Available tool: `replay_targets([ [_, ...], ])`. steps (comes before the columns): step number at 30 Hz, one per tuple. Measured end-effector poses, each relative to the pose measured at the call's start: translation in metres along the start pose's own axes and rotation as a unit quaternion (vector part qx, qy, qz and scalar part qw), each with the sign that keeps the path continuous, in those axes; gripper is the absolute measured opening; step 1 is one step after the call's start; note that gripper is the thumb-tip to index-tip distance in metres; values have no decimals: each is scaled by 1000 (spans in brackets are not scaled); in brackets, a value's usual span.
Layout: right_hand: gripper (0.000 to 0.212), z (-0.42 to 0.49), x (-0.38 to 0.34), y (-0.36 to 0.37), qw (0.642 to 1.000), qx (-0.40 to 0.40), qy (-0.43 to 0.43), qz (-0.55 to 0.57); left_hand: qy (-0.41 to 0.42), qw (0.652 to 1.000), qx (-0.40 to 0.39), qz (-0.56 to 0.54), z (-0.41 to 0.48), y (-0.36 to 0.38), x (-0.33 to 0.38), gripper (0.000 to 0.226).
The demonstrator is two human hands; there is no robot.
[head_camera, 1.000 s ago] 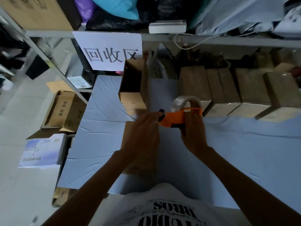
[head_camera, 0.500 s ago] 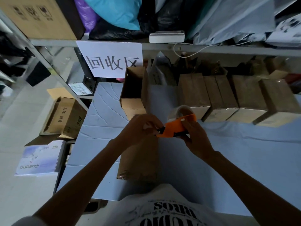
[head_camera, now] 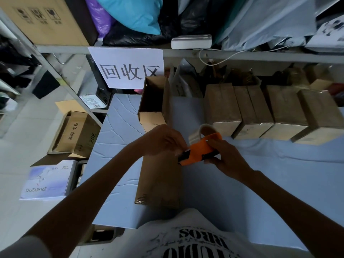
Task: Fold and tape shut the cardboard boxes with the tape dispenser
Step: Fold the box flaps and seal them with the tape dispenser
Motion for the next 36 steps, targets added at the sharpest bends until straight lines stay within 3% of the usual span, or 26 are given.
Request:
replay_targets([
  [5,61,1,23,5,996,-59,63,-1,-52,996,-60,-40,-3,-2,-11,34],
  [12,73,4,26,18,989,-115,77,59,-54,996,70,-13,4,3,-20,25],
  [15,70,4,25,16,988,-130,81,10,-88,993,79,-13,6,9,-30,22],
  [17,76,5,26,14,987,-121,100,18,-134,988,74,-23,5,14,-39,22],
  [20,68,5,27,13,990,-97,102,28,-159,983,55,-68,3,21,-46,28],
  [24,61,7,25,7,994,-67,84,-25,-197,970,105,-95,1,21,-51,23],
  [28,55,9,23,9,994,-73,75,-16,-270,951,140,-50,2,24,-56,22],
  [31,56,9,23,8,995,-60,82,-22,-276,949,152,28,7,18,-54,23],
  [36,61,13,21,0,995,-47,81,-38,-253,954,154,-45,9,15,-50,16],
])
Point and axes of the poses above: each hand's wrist, its own z-axis towards the middle knuckle, its own y-axis out of the palm, x = y × z, the point moved 7 cm from there along z, towards the middle knuckle, and after that the axes turned 2 degrees about -z, right-handed, at the moved point
